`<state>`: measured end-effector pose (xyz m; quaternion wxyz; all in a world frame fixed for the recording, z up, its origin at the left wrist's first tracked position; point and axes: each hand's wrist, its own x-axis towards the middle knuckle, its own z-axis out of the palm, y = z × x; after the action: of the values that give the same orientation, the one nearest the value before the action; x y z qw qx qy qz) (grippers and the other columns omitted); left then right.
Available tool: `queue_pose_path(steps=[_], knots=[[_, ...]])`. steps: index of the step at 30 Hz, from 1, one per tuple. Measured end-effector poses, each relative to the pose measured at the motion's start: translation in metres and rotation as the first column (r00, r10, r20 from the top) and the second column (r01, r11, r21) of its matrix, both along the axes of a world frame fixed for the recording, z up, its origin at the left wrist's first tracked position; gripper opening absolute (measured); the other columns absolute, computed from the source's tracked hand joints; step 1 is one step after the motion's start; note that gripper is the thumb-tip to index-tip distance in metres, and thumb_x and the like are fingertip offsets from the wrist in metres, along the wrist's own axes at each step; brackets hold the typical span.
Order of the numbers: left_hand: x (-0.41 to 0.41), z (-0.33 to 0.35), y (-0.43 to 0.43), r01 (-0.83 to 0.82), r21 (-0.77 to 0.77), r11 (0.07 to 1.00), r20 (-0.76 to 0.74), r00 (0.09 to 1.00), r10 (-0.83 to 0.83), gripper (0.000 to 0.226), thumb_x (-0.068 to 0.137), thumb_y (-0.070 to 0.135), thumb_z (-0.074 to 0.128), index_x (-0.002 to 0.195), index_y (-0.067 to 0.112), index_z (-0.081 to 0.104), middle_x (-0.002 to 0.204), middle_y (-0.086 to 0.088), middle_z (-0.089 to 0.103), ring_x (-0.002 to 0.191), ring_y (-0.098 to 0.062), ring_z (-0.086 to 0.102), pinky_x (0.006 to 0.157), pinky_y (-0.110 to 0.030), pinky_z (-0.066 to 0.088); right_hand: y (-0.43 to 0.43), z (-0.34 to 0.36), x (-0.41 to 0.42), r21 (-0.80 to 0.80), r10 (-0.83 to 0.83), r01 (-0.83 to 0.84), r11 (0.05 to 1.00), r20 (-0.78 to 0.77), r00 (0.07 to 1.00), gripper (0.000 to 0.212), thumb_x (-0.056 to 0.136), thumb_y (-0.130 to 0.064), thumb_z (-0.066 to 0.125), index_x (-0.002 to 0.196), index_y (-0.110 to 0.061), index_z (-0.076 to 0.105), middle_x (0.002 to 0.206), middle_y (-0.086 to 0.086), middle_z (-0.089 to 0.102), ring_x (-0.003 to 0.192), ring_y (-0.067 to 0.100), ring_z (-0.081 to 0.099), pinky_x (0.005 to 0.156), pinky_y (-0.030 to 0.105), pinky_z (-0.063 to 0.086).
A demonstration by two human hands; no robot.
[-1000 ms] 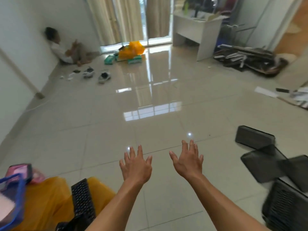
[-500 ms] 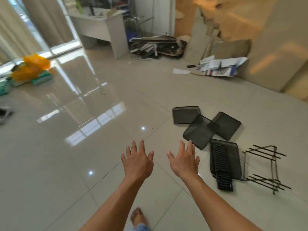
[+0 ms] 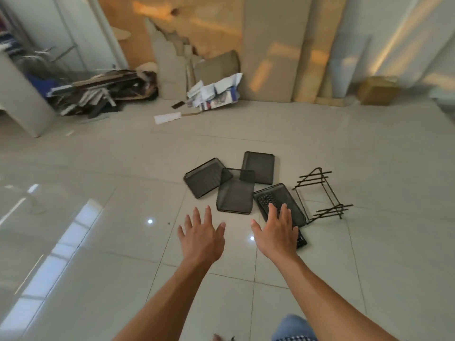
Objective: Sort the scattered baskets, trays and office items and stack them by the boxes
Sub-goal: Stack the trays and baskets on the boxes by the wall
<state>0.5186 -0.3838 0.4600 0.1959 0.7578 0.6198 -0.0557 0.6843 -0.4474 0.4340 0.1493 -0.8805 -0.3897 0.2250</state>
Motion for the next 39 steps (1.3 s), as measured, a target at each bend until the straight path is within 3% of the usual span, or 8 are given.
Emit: queue_pose_path(steps=[11, 26, 39], knots=[[0.102, -0.02, 0.081, 0.22, -0.045, 0.975, 0.022, 0.975, -0.219, 0.069, 0.102, 0.059, 0.026, 0.16, 0.031, 0.002, 0.169, -0.006, -0.001, 0.155, -0.031, 0.0, 0.122, -0.052, 0.005, 0.033, -0.016, 0.073, -0.039, -0.249, 0.249, 0.968, 0.019, 0.968, 0.079, 0.098, -0.063, 0.044, 0.159, -0.022, 0.016, 0.169, 0.012, 0.002, 0.156, 0.029, 0.0, 0.121, 0.057, 0.016], [0.118, -0.036, 0.239, 0.046, -0.106, 0.993, -0.055, 0.997, -0.052, 0.069, 0.103, 0.057, 0.026, 0.161, 0.029, 0.0, 0.169, -0.006, -0.002, 0.155, -0.033, 0.001, 0.122, -0.053, 0.005, 0.23, -0.054, 0.118, -0.064, -0.119, 0.114, 0.991, -0.076, 0.99, 0.078, 0.096, -0.063, 0.046, 0.157, -0.021, 0.021, 0.169, 0.012, 0.006, 0.156, 0.029, 0.003, 0.119, 0.059, 0.016], [0.137, -0.108, 0.43, 0.192, -0.245, 0.95, -0.107, 0.969, -0.223, 0.069, 0.104, 0.055, 0.027, 0.161, 0.027, 0.001, 0.169, -0.008, -0.003, 0.155, -0.033, 0.0, 0.122, -0.052, 0.007, 0.387, -0.109, 0.143, -0.184, -0.158, 0.149, 0.971, -0.034, 0.987, 0.076, 0.098, -0.06, 0.047, 0.156, -0.018, 0.022, 0.168, 0.015, 0.006, 0.156, 0.031, 0.002, 0.12, 0.06, 0.017]])
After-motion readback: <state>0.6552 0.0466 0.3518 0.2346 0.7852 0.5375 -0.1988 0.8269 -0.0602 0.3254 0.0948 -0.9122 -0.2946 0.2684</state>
